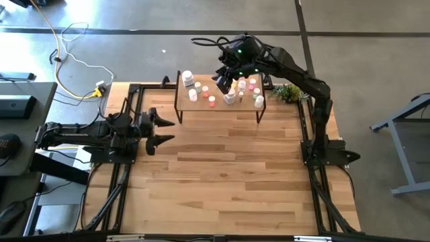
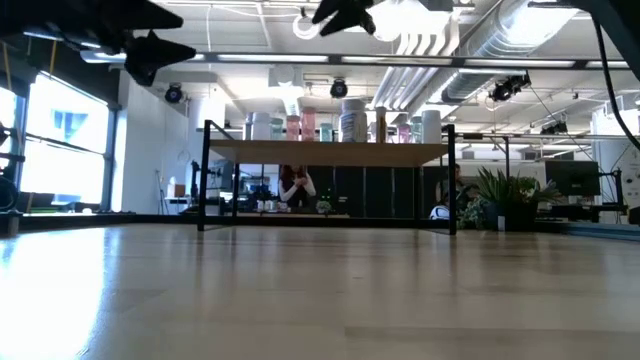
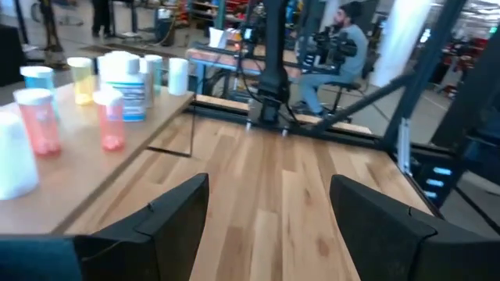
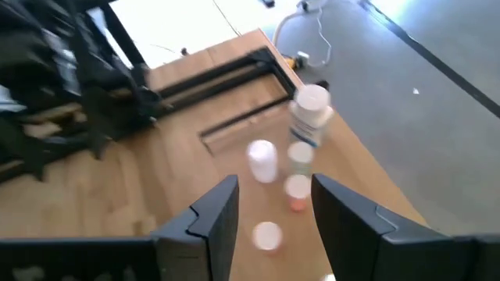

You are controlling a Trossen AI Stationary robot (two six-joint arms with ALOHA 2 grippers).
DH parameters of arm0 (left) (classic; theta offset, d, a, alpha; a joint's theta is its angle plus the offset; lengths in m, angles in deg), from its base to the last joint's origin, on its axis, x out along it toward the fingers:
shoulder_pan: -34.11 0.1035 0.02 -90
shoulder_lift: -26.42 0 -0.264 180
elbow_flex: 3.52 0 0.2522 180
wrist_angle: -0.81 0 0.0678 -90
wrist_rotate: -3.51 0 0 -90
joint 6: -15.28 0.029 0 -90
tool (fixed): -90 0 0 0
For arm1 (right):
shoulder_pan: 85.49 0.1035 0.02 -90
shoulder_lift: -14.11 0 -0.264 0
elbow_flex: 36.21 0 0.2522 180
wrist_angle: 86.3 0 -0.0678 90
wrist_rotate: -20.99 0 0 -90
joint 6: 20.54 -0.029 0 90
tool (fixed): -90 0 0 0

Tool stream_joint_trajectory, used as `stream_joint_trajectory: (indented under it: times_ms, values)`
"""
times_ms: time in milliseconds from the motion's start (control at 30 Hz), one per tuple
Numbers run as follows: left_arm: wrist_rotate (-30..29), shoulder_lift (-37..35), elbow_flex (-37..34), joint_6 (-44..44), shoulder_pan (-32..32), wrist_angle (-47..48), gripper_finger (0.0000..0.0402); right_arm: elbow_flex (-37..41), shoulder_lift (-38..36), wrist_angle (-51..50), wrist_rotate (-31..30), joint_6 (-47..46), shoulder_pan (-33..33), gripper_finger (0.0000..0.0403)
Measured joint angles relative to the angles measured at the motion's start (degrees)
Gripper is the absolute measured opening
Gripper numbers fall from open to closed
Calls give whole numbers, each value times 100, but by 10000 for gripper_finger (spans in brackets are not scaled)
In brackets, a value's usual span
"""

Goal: Pick and place medicine bottles onto shelf by color
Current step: Return to Home Position

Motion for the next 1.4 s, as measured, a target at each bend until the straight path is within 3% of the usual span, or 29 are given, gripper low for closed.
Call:
stream_joint_trajectory:
  times_ms: [400,700,833,1067,1400]
  values:
    - [-7,-1511,-1012,163,-203,-14,257,0,-743,2,-7,16,658,154]
    - [-226,-1834,-1772,35,-192,-647,257,389,-1744,-456,-651,429,944,154]
    - [-514,-1829,-1948,-71,-189,-466,257,1379,-2419,-216,-662,595,931,154]
    - [-994,-1807,-1943,-425,-187,-386,257,3962,-3989,917,-698,430,761,154]
    - [-1049,-1750,-1943,-496,-187,-410,257,7183,-5916,2425,-530,32,1177,154]
